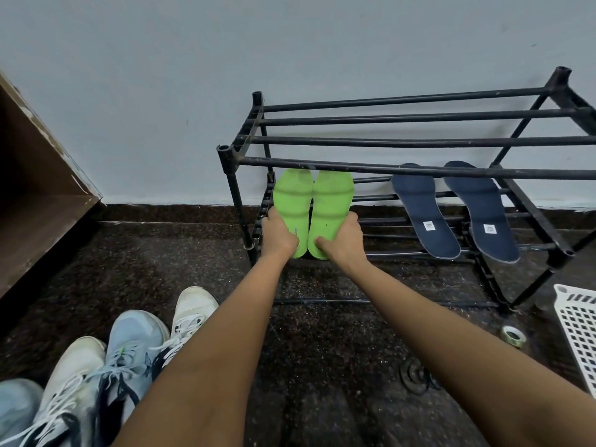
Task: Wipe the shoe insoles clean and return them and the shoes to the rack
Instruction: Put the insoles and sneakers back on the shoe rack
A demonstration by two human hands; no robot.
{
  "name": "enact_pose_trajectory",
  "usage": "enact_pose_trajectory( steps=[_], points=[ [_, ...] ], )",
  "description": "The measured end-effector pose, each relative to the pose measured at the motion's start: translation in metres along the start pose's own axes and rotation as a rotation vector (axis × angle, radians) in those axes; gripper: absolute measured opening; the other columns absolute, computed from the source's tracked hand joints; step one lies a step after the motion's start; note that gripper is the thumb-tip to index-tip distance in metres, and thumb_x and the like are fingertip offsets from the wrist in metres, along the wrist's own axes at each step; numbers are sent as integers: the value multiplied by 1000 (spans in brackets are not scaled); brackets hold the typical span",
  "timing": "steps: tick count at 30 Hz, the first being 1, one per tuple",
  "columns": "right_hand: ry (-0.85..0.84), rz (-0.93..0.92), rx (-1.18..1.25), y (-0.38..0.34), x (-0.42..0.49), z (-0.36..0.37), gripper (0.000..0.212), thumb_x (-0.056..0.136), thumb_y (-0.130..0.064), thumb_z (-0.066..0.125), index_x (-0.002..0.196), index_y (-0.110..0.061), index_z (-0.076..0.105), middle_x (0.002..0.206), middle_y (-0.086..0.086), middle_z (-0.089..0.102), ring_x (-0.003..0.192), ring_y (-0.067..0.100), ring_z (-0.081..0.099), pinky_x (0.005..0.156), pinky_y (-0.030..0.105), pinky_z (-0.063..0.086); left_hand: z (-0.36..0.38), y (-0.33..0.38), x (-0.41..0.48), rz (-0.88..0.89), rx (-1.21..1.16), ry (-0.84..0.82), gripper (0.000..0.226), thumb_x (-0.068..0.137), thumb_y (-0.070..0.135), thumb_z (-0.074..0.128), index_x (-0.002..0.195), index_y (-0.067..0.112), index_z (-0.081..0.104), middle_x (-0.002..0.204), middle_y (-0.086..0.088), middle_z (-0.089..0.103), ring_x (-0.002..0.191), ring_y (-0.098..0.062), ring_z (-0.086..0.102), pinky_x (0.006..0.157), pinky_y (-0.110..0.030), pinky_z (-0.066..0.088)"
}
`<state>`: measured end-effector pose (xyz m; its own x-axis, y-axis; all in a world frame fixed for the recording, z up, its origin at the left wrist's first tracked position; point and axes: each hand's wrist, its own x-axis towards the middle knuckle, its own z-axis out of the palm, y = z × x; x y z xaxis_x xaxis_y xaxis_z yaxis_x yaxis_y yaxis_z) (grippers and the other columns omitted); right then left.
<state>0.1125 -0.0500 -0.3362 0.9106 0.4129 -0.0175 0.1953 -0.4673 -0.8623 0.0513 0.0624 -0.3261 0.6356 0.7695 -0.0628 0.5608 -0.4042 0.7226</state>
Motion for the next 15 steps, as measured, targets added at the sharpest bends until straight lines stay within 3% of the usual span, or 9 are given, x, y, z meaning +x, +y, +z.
enact_pose_trajectory(
  steps=[15],
  points=[
    [68, -16, -88, -3, -8, -4, 75, 77, -21, 76, 133, -1, 31, 129, 19, 41, 119, 34, 42, 97, 39, 38, -5, -11, -19, 136, -12, 83, 55, 91, 4, 56, 142, 6, 35, 131, -18, 45, 119, -34, 48, 95, -37, 40]
  ],
)
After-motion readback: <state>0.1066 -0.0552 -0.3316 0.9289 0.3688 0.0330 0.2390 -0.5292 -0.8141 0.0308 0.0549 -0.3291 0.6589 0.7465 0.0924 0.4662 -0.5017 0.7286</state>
